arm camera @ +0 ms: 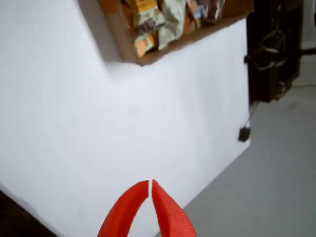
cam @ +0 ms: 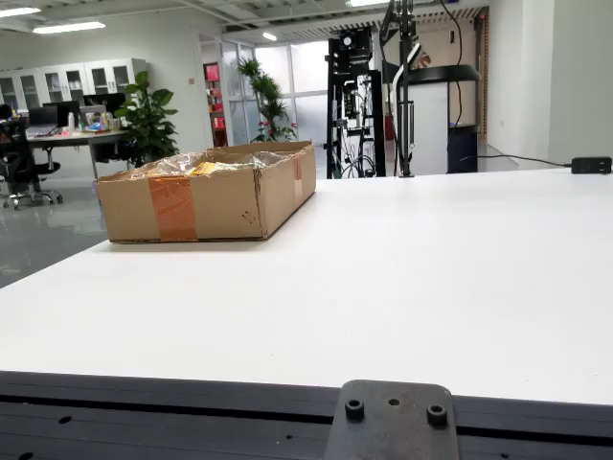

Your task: Grasp a snack and put it in the bin.

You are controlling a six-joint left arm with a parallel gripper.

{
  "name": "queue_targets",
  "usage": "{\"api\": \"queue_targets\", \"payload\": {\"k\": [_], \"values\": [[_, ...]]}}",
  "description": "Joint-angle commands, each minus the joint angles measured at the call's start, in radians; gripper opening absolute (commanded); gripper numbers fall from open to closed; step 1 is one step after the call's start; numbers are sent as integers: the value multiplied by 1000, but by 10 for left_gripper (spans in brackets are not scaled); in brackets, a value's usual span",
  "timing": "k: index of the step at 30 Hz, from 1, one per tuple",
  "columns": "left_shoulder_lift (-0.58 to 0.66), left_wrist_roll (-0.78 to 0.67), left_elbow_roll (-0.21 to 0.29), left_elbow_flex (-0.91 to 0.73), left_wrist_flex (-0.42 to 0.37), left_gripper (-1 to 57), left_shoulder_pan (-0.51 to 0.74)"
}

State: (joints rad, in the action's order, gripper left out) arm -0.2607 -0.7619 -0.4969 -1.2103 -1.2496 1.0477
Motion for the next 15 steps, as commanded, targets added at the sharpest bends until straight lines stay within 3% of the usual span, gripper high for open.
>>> {"api": "queue_targets", "payload": {"k": [1,5,15], "values": [[49,23,35,-67,23,0,79],[72,62,97,-101,56,-1,144],[80,254,308,-122,116,0,231]]}}
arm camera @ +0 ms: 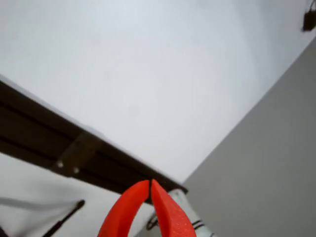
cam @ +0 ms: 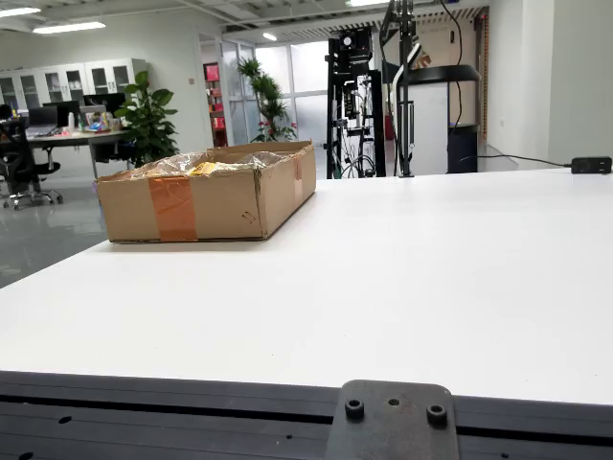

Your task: Grasp a snack and put it in the bin.

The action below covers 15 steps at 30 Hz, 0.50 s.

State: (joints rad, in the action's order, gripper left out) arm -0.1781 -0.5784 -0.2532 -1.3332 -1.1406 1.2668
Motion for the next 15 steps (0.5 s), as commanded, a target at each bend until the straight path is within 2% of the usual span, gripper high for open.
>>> {"api": "queue_targets", "payload": {"k": [1,4,7,15], "values": [[-4,91,84,1,8,0,14],[-5,149,139,0,3,-1,14],[-5,188,172,-1,-21,-1,9],[-7,198,199,-1,-73,0,-22]]}}
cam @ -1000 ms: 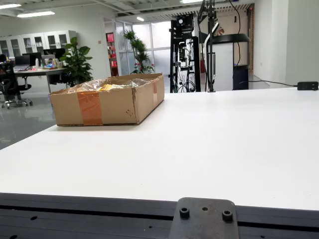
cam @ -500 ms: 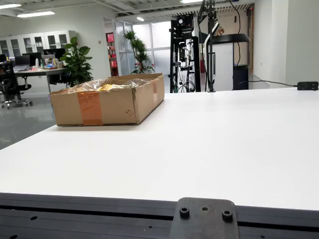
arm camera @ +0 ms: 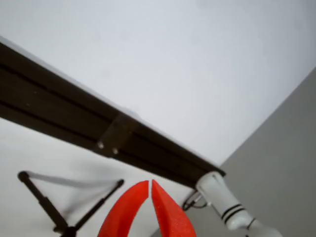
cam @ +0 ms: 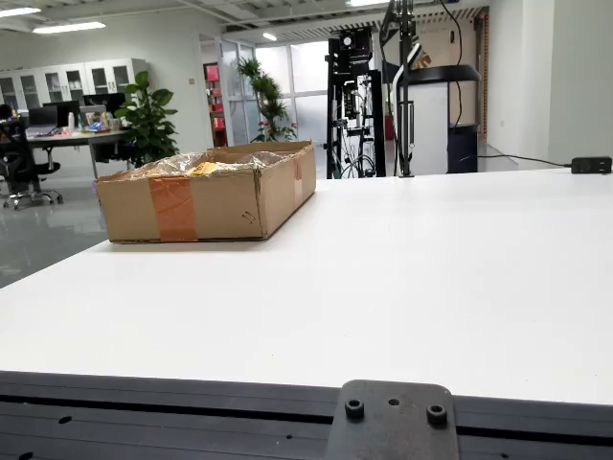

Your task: Grasp a snack and put it in the bin.

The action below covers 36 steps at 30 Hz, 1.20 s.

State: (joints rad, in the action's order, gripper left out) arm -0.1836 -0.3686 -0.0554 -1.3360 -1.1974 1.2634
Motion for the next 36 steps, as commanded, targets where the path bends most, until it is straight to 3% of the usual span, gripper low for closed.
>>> {"api": "queue_targets", "payload": {"k": [1,21,36], "values": [[-2,-15,2,2,-17,1,-24],[-4,38,-2,1,18,3,-171],[-4,52,-2,1,21,4,-113]]}}
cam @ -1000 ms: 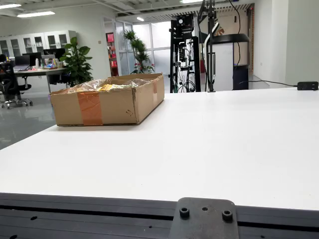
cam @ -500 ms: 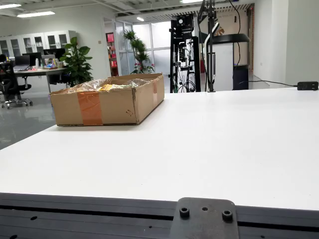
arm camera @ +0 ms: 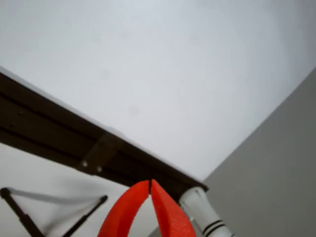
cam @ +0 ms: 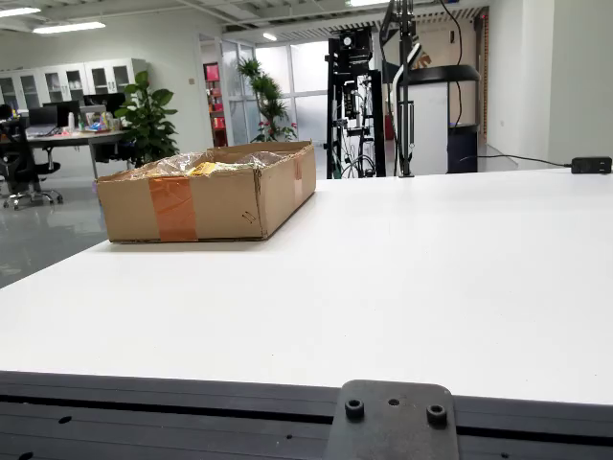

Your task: Grasp a snack and put it in the bin.

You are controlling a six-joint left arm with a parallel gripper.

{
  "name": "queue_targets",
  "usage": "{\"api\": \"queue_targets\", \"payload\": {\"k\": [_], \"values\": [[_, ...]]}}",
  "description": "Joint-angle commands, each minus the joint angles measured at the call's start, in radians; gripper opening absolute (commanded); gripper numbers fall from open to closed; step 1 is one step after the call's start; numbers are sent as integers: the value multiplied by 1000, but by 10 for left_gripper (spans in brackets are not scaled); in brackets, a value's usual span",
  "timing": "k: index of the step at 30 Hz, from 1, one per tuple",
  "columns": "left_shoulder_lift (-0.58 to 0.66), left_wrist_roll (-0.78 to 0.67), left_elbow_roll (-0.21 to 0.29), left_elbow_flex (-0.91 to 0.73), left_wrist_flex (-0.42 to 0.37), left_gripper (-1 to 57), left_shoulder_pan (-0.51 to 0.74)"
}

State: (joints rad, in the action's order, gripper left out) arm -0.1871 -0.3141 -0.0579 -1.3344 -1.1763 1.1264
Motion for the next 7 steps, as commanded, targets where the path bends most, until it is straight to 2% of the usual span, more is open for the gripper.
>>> {"api": "queue_targets", "payload": {"k": [1,7], "values": [[-1,-3,1,0,0,4,30],[-1,-8,2,0,0,4,60]]}}
